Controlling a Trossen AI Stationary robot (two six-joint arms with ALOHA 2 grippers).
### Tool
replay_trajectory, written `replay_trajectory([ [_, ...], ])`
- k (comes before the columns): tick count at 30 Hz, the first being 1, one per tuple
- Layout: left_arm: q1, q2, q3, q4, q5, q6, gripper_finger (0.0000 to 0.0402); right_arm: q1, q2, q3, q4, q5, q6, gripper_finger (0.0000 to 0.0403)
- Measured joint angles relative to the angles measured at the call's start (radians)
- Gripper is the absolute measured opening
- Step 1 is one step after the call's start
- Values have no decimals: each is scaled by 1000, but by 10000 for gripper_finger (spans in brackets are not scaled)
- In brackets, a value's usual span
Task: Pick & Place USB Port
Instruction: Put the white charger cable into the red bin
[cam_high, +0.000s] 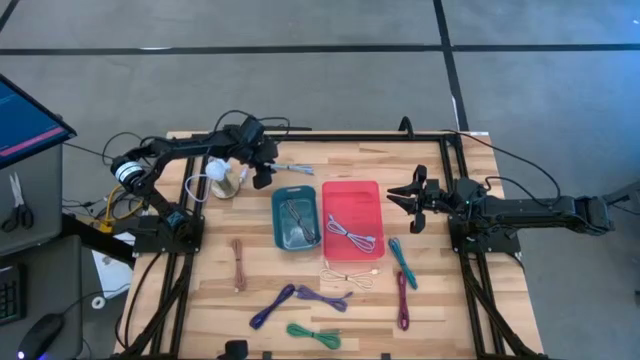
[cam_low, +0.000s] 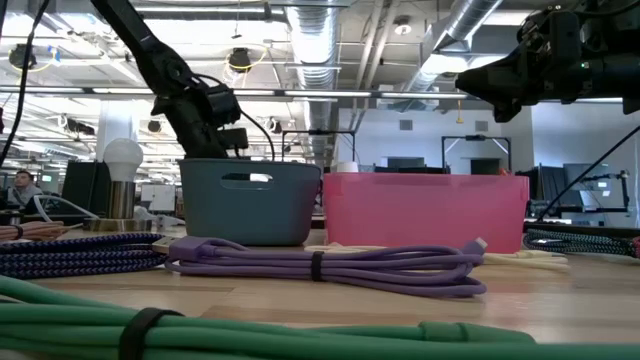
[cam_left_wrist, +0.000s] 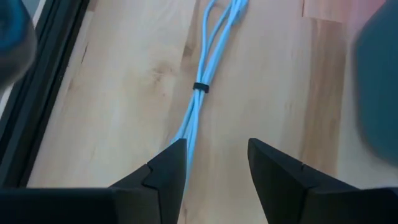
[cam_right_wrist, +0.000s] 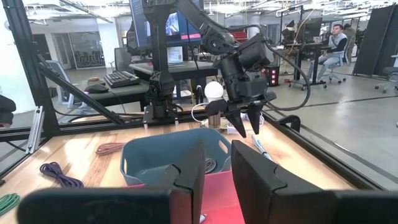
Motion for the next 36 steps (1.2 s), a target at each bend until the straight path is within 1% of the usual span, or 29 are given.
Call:
replay_trajectory([
  [4,4,0,-25,7,-61,0,171,0,0,0,0,0,0,71],
  [6,11,0,-37,30,-76,0,171,0,0,0,1,0,0,71],
  [11,27,2,-61,112,-78,-3,171,1,0,0,5,0,0,71],
  [13,33,12,-66,120,-78,-16,170,1,0,0,5,0,0,71],
  [21,42,133,-64,143,-60,-36,161,1,0,0,5,0,0,71],
  [26,41,149,-64,174,-50,-37,148,1,0,0,5,0,0,71],
  [30,39,115,-67,177,-61,-29,117,1,0,0,5,0,0,71],
  [33,39,92,-70,167,-86,-26,72,0,0,0,5,0,0,71],
  [36,41,78,-70,174,-122,-26,18,1,0,0,5,0,0,71],
])
